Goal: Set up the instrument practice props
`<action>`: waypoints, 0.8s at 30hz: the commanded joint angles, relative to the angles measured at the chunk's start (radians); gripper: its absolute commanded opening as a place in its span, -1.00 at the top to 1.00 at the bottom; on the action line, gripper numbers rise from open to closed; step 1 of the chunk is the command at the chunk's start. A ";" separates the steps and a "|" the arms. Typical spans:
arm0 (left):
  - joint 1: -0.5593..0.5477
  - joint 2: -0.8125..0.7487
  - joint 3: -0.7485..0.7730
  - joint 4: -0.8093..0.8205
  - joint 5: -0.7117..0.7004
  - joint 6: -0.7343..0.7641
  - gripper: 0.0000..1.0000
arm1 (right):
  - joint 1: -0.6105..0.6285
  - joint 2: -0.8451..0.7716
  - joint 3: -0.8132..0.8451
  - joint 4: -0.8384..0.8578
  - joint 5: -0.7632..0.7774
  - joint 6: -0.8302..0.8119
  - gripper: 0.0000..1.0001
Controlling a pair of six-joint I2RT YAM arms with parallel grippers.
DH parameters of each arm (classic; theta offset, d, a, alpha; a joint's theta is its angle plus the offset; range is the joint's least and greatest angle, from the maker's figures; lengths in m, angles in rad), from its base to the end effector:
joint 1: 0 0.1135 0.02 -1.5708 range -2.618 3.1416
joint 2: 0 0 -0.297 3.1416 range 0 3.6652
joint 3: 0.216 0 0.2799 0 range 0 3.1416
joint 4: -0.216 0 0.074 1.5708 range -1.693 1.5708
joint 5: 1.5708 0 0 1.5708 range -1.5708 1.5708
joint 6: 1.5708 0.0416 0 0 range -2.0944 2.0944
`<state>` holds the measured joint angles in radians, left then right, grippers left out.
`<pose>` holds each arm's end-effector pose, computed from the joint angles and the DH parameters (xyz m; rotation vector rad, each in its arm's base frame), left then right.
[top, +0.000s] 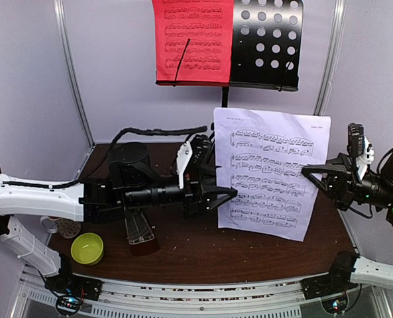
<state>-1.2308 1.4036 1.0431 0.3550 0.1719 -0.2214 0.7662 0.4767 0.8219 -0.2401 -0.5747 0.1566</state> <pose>0.1142 -0.3442 0.3654 0.9606 1.4341 -1.2464 0.0574 0.0866 0.4102 -0.9298 1.2969 1.1511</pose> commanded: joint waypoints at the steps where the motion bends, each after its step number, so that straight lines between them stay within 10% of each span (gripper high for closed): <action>1: -0.010 -0.011 0.054 0.100 -0.033 0.022 0.11 | 0.002 0.017 0.045 0.038 0.022 0.000 1.00; 12: -0.010 0.019 0.232 0.016 -0.133 0.083 0.99 | 0.003 0.079 0.122 0.116 0.182 0.014 1.00; 16: -0.007 0.045 0.342 -0.075 -0.243 0.144 1.00 | 0.002 0.125 0.177 0.091 0.296 -0.005 0.98; 24: 0.110 0.099 0.557 -0.163 -0.206 0.123 1.00 | 0.000 0.225 0.307 0.136 0.602 -0.024 0.26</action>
<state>-1.1790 1.4773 1.4982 0.2218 -0.0364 -0.1028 0.7670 0.6529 1.0504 -0.1593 -0.1864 0.1543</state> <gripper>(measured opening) 0.007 0.278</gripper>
